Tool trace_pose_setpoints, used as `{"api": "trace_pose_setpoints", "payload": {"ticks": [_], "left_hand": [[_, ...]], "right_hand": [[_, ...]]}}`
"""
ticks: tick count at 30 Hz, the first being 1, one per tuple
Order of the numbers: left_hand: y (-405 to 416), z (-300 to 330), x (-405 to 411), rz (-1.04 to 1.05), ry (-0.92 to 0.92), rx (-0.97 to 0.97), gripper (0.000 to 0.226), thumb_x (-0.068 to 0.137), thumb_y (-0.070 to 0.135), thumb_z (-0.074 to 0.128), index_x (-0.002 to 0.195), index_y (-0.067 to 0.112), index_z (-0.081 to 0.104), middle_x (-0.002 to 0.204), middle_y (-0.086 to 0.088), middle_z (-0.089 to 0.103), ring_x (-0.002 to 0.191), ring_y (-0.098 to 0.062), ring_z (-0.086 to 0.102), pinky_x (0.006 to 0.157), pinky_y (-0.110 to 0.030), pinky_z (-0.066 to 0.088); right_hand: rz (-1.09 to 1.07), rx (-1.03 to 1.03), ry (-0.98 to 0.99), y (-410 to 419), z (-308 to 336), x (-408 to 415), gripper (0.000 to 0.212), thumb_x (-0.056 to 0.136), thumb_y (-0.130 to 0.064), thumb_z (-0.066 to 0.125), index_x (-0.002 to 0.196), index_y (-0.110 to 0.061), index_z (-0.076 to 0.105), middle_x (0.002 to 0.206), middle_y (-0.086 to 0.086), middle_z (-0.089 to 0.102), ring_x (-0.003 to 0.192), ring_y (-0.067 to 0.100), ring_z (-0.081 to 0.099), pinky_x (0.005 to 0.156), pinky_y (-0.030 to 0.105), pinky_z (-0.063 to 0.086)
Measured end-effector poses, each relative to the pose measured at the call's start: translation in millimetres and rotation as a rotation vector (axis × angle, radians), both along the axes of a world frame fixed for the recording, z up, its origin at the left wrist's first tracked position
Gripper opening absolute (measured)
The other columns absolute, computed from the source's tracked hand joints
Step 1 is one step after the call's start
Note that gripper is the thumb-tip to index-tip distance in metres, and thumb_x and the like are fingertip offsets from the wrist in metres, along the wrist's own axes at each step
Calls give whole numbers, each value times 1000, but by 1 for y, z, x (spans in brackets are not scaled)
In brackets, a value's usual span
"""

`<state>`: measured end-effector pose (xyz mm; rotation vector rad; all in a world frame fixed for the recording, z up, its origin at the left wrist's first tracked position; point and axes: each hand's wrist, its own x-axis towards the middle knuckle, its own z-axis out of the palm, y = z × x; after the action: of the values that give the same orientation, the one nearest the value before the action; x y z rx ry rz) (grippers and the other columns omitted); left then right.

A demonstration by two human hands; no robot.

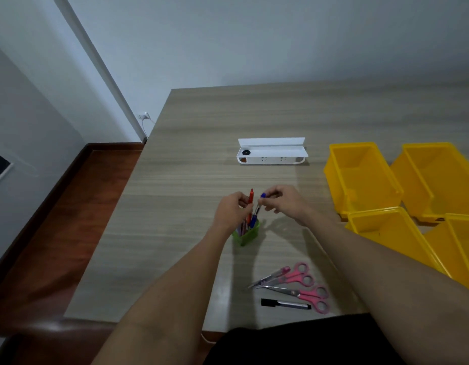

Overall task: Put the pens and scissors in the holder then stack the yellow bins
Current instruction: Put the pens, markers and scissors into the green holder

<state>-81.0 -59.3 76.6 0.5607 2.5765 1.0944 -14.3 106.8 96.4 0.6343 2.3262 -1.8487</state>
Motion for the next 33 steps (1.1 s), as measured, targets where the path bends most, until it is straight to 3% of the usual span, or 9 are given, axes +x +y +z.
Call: {"api": "trace_pose_setpoints", "payload": {"ticks": [4, 8, 15, 19, 23, 26, 28, 30, 33], "left_hand": [[-1, -18, 5, -18, -17, -40, 22, 83, 26, 70, 95, 9, 67, 92, -6, 69, 86, -20, 64, 74, -32, 51], [-4, -17, 4, -27, 13, -35, 27, 83, 22, 70, 107, 11, 64, 95, -6, 65, 88, -19, 62, 77, -32, 52], [18, 5, 13, -80, 319, 1, 15, 82, 24, 64, 94, 16, 64, 92, 5, 55, 77, -9, 55, 70, -26, 49], [32, -2, 34, -154, 414, -38, 14, 83, 27, 61, 90, 16, 63, 88, 2, 55, 77, -11, 53, 69, -23, 43], [34, -36, 61, -276, 239, -104, 11, 85, 13, 60, 94, 10, 63, 88, -3, 57, 80, -18, 56, 76, -32, 46], [31, -60, 79, -282, 32, -157, 15, 86, 7, 60, 99, 5, 65, 86, -4, 54, 79, -19, 55, 74, -30, 43], [29, -72, 90, -231, -97, -177, 13, 86, 9, 64, 98, 3, 66, 83, -5, 56, 77, -17, 53, 71, -31, 44], [26, -83, 99, -222, -194, -207, 14, 85, 13, 66, 95, 2, 66, 80, -6, 58, 75, -17, 53, 69, -29, 43], [27, -94, 110, -216, -269, -234, 18, 81, 16, 72, 91, 2, 68, 82, -9, 64, 74, -20, 60, 70, -30, 49]], "right_hand": [[35, -2, -40, -5, -6, 1, 34, 80, -17, 78, 106, 1, 66, 90, 13, 69, 72, 16, 64, 60, 23, 46], [65, -14, -56, -4, -7, 2, 41, 77, -19, 80, 112, -4, 65, 89, 5, 68, 76, 14, 62, 64, 24, 47], [32, 13, -80, 20, -6, 22, 43, 75, -32, 81, 109, -10, 66, 92, 4, 69, 80, 15, 64, 69, 29, 51], [-1, 70, -159, 25, -17, 40, 26, 78, -19, 79, 96, -6, 67, 78, 5, 66, 68, 15, 60, 58, 23, 47], [48, 275, -435, 32, -50, 67, 10, 77, -10, 76, 78, -1, 73, 69, 15, 73, 57, 16, 63, 56, 24, 51], [59, 370, -588, 28, -66, 98, 11, 76, -11, 75, 80, -3, 69, 48, 2, 66, 48, 6, 63, 46, 13, 43], [84, 530, -637, 23, -75, 116, 22, 74, -16, 74, 90, -1, 70, 79, 14, 71, 79, 22, 70, 60, 22, 45], [76, 577, -660, 19, -85, 128, 26, 73, -18, 71, 90, 1, 68, 90, 21, 70, 88, 32, 70, 67, 30, 51], [61, 491, -740, 18, -101, 135, 22, 70, -20, 78, 66, -2, 65, 55, 11, 63, 55, 26, 66, 53, 30, 53]]}}
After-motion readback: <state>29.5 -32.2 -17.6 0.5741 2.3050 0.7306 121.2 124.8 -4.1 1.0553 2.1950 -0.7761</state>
